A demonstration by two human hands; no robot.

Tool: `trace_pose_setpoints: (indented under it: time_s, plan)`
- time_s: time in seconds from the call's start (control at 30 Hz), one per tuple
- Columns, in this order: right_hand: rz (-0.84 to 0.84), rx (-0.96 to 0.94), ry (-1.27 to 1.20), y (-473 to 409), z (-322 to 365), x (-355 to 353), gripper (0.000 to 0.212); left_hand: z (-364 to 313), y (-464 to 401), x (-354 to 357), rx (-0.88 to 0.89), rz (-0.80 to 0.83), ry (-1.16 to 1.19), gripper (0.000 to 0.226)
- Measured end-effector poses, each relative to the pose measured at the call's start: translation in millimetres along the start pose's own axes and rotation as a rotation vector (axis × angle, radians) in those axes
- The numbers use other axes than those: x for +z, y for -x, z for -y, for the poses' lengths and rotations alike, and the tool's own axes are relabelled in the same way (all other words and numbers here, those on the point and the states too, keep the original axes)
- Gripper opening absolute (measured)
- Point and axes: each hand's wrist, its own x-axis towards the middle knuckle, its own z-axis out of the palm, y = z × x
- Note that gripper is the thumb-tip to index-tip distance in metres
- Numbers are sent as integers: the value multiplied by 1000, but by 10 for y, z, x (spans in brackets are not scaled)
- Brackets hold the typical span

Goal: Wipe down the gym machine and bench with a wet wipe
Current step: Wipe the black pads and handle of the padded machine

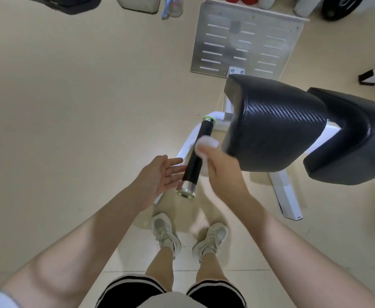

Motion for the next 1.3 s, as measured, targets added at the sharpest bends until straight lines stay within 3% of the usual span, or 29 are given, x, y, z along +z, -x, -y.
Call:
trace_pose_setpoints:
  time_s: [0.07, 0.17, 0.3, 0.4, 0.47, 0.53, 0.6, 0.7, 0.77, 0.83, 0.93, 1.0, 1.07, 1.2, 1.3]
  plan:
    - [0, 91, 111, -370, -4, 2, 29, 17, 1, -30, -1, 13, 4, 44]
    - [217, 102, 372, -793, -126, 127, 31, 57, 12, -109, 15, 27, -18, 44]
    - [322, 63, 471, -666, -102, 137, 24, 83, 31, -242, 62, -30, -82, 44]
    - [262, -81, 222, -108, -72, 44, 25, 77, 62, -259, 68, -31, -89, 44]
    - [109, -69, -3, 183, -70, -14, 25, 82, 59, -230, 65, -31, -107, 44]
    - [-152, 101, -136, 186, -144, -8, 22, 77, 42, -163, 61, -40, -139, 44]
    - [-261, 375, -170, 26, -203, 67, 23, 65, 33, -85, 77, -60, -180, 43]
    - [-264, 517, -391, -100, -216, 280, 25, 28, 66, 14, 132, -103, -280, 40]
    - [-238, 464, -455, 15, -131, 284, 25, -30, 108, 70, 171, -149, -356, 35]
    - [-105, 410, -461, 230, -69, 147, 28, -94, 156, 130, 195, -199, -378, 33]
    - [78, 404, -587, 530, -45, -182, 28, -221, 314, 354, 236, -43, -313, 34]
    - [22, 416, -830, 618, -59, -421, 25, -272, 417, 614, 278, 97, -398, 36]
    - [-55, 403, -999, 649, -121, -687, 19, -306, 556, 915, 208, 200, -523, 38]
    - [-53, 360, -1067, 774, -339, -1175, 33, -152, 576, 1305, 272, 341, -580, 18]
    - [-223, 375, -986, 924, -494, -1506, 17, -36, 528, 1663, 279, 317, -600, 10]
